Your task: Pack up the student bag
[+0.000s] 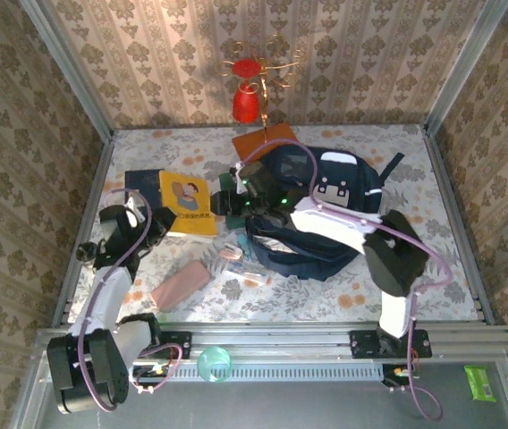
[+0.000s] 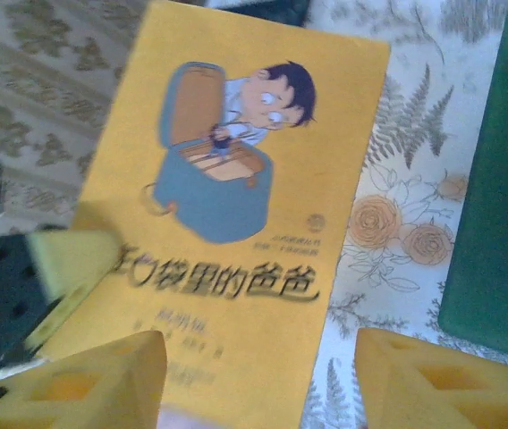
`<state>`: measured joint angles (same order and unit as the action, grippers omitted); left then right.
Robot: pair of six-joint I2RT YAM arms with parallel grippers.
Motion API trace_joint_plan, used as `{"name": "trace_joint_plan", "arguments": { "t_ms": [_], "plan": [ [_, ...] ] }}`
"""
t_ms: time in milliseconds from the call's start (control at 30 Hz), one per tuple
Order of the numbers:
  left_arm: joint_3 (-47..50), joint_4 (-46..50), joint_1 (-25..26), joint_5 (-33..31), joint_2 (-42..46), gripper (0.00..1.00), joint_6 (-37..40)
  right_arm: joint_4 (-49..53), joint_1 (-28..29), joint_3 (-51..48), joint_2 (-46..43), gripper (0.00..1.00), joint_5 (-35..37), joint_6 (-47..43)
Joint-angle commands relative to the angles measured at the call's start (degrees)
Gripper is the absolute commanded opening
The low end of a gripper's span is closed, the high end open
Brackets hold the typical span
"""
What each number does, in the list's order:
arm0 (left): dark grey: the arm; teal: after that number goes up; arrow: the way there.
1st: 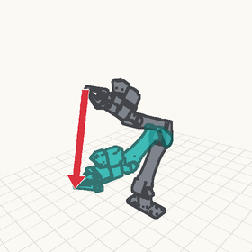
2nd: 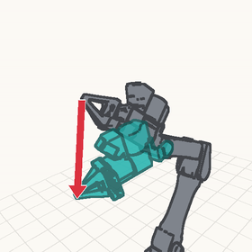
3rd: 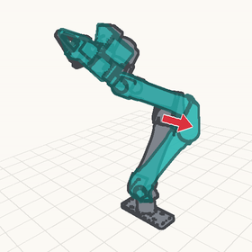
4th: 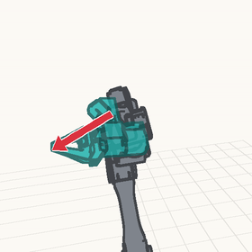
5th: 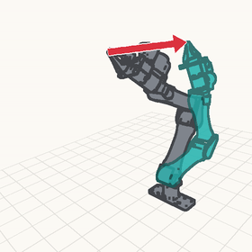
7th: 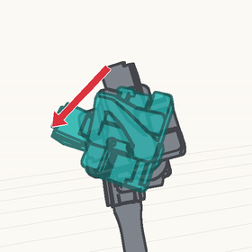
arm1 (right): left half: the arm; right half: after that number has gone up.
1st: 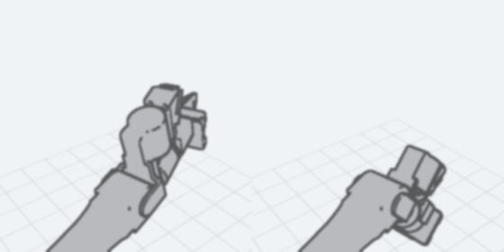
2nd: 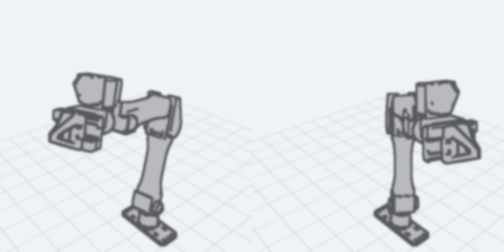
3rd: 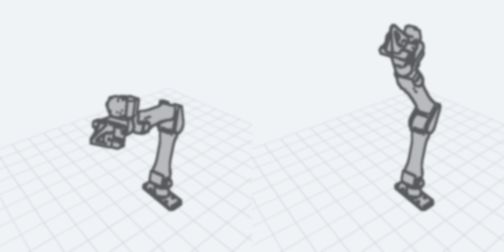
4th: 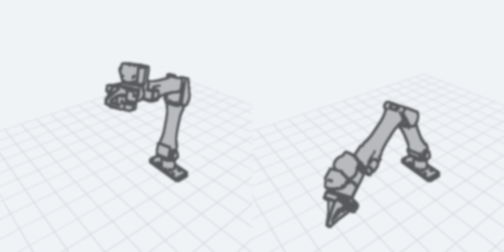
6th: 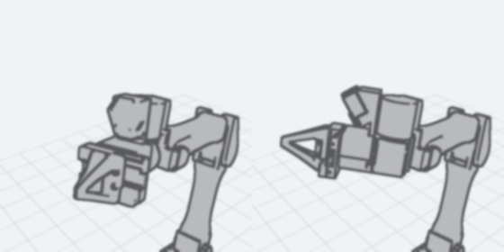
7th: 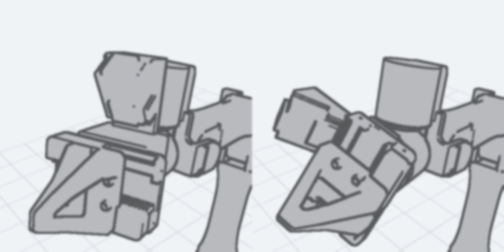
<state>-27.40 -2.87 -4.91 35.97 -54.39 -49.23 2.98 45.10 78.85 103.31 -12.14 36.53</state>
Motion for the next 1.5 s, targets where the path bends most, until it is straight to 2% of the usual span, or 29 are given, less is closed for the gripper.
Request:
{"name": "trace_joint_plan", "arguments": {
  "t_ms": [0, 100, 200, 400, 567, 733, 867, 1000, 1267, 1467],
  "plan": [
    [-6.66, 3.72, 0.47, 2.48, 3.33, 0.00, 3.84, 13.78, 0.94, -4.02, -8.52, 0.64, 4.53, -17.39],
    [-10.56, 8.24, 2.54, 5.13, 3.12, 0.00, 5.79, 22.99, 0.96, -9.11, -14.83, 0.68, 10.49, -26.90],
    [-14.08, 12.10, 5.72, 6.03, 2.29, 0.00, 7.65, 28.30, 0.95, -13.19, -18.87, 0.71, 14.49, -32.08],
    [-18.13, 17.96, 10.64, 7.30, 0.24, 0.00, 11.55, 29.88, 0.47, -16.03, -18.22, 0.72, 16.62, -34.42],
    [-17.55, 19.26, 11.54, 7.89, 0.86, 0.00, 12.46, 28.57, -0.07, -16.24, -14.97, 0.68, 20.06, -34.30],
    [-17.55, 21.33, 11.76, 10.64, 1.59, 0.00, 13.38, 28.31, -0.40, -16.09, -12.33, 0.53, 20.70, -35.02],
    [-17.04, 22.84, 12.15, 13.53, 2.38, 0.00, 13.85, 28.47, -0.72, -16.27, -11.19, 0.29, 20.67, -34.87],
    [-15.77, 24.64, 13.20, 15.54, 4.55, 0.00, 14.47, 30.66, -0.99, -14.27, -13.07, 0.14, 20.09, -33.54],
    [-11.43, 22.90, 16.47, 22.45, 8.00, 0.00, 11.16, 34.17, -5.50, -6.47, -21.44, 0.03, 15.72, -28.22],
    [-8.60, 19.63, 19.74, 24.52, 8.42, 0.00, 8.05, 38.36, -9.07, 1.61, -21.42, 0.01, 20.89, -26.93]
  ]
}}
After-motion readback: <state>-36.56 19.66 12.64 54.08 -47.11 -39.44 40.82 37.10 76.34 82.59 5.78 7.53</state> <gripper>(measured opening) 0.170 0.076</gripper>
